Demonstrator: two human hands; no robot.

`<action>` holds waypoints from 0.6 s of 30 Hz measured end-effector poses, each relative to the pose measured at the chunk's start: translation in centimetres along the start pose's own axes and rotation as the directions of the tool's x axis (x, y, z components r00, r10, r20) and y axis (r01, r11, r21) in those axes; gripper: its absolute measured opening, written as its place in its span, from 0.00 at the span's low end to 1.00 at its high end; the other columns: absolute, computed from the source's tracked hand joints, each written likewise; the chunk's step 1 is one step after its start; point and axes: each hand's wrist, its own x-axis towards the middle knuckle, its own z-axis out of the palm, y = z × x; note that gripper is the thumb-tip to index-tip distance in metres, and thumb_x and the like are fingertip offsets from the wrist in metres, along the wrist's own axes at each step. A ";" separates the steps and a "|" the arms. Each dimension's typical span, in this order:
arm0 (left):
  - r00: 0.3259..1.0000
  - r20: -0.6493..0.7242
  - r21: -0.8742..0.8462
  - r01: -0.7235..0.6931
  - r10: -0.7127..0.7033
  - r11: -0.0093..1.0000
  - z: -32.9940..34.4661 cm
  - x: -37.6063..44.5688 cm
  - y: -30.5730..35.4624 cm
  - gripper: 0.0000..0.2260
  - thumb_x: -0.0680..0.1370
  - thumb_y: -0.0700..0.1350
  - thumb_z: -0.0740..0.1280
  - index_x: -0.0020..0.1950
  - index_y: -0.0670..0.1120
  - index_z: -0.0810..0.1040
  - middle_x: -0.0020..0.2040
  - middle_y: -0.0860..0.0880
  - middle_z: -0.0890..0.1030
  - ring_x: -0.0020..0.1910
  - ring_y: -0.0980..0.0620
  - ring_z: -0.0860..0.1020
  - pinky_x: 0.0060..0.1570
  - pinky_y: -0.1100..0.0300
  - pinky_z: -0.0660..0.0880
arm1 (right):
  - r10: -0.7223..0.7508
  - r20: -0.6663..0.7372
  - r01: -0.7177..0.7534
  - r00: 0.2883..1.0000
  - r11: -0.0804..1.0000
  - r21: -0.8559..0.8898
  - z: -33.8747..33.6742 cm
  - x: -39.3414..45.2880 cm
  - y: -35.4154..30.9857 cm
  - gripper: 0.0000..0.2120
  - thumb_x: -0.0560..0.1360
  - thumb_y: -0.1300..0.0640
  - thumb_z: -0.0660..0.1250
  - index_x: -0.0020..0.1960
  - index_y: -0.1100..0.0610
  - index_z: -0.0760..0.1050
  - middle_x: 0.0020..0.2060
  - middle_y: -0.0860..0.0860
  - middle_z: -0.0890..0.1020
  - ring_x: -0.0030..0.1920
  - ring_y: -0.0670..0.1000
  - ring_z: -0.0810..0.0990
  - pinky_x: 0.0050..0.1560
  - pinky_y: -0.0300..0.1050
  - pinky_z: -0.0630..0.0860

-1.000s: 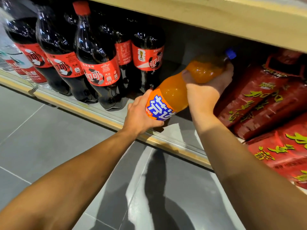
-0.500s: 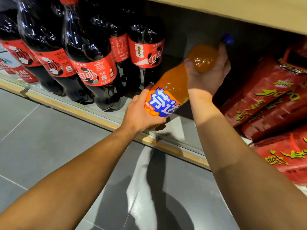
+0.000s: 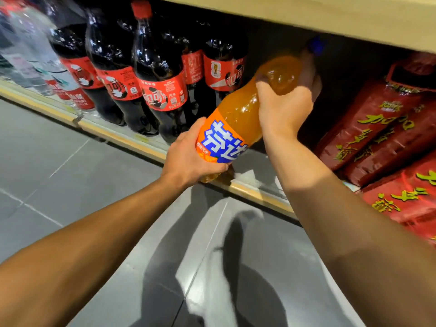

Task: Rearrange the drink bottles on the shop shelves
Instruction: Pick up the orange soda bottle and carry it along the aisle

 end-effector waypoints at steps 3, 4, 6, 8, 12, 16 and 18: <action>0.997 0.014 0.013 0.071 -0.071 0.997 -0.9 -3.7 -0.2 0.43 0.55 0.64 0.77 0.69 0.61 0.67 0.55 0.55 0.81 0.52 0.51 0.80 0.52 0.49 0.80 | 0.007 0.035 -0.008 0.999 1.000 0.012 -0.5 -2.7 -0.2 0.29 0.70 0.49 0.76 0.67 0.58 0.72 0.58 0.51 0.70 0.49 0.43 0.72 0.45 0.18 0.60; 0.994 0.019 0.008 0.105 -0.106 0.994 -1.3 -5.0 0.0 0.44 0.56 0.64 0.77 0.69 0.61 0.67 0.56 0.55 0.81 0.53 0.51 0.80 0.52 0.49 0.79 | 0.006 0.042 -0.007 0.999 1.000 0.015 -0.7 -3.7 -0.5 0.30 0.70 0.50 0.76 0.69 0.56 0.71 0.59 0.51 0.69 0.48 0.43 0.72 0.44 0.15 0.58; 0.984 0.039 0.008 0.171 -0.172 0.985 -2.4 -7.7 0.7 0.44 0.56 0.63 0.77 0.70 0.62 0.66 0.57 0.55 0.80 0.54 0.51 0.80 0.53 0.50 0.79 | 0.005 0.054 -0.007 0.999 1.000 0.028 -1.6 -5.9 -1.2 0.34 0.69 0.52 0.76 0.72 0.53 0.68 0.65 0.54 0.69 0.58 0.47 0.73 0.48 0.14 0.56; 0.978 0.060 0.032 0.197 -0.199 0.980 -4.0 -10.3 2.1 0.45 0.56 0.63 0.76 0.71 0.62 0.65 0.57 0.54 0.80 0.53 0.52 0.79 0.55 0.53 0.79 | 0.024 0.049 -0.027 0.998 0.998 0.052 -2.9 -8.0 -1.9 0.35 0.69 0.55 0.76 0.73 0.53 0.68 0.69 0.55 0.68 0.63 0.46 0.71 0.53 0.16 0.57; 0.953 0.121 0.074 0.270 -0.277 0.960 -10.0 -17.0 7.6 0.46 0.56 0.62 0.75 0.73 0.59 0.65 0.55 0.53 0.77 0.50 0.54 0.76 0.52 0.60 0.75 | 0.121 0.092 -0.123 0.988 0.992 0.026 -7.5 -12.6 -6.6 0.36 0.68 0.56 0.76 0.74 0.53 0.68 0.68 0.55 0.68 0.62 0.46 0.72 0.54 0.18 0.59; 0.925 0.199 0.120 0.306 -0.325 0.945 -16.0 -23.2 14.3 0.49 0.58 0.63 0.78 0.76 0.57 0.64 0.57 0.49 0.78 0.53 0.49 0.79 0.54 0.57 0.77 | 0.181 0.081 -0.180 0.980 0.983 -0.029 -14.5 -17.1 -13.1 0.36 0.69 0.56 0.76 0.74 0.54 0.67 0.69 0.56 0.69 0.68 0.48 0.68 0.59 0.18 0.55; 0.910 0.248 0.148 0.302 -0.331 0.942 -18.7 -26.0 18.2 0.49 0.57 0.65 0.75 0.76 0.57 0.63 0.57 0.48 0.78 0.52 0.48 0.80 0.54 0.56 0.78 | 0.218 0.045 -0.216 0.975 0.975 -0.052 -18.5 -19.0 -17.2 0.36 0.70 0.56 0.76 0.74 0.55 0.67 0.69 0.56 0.69 0.68 0.47 0.68 0.61 0.19 0.55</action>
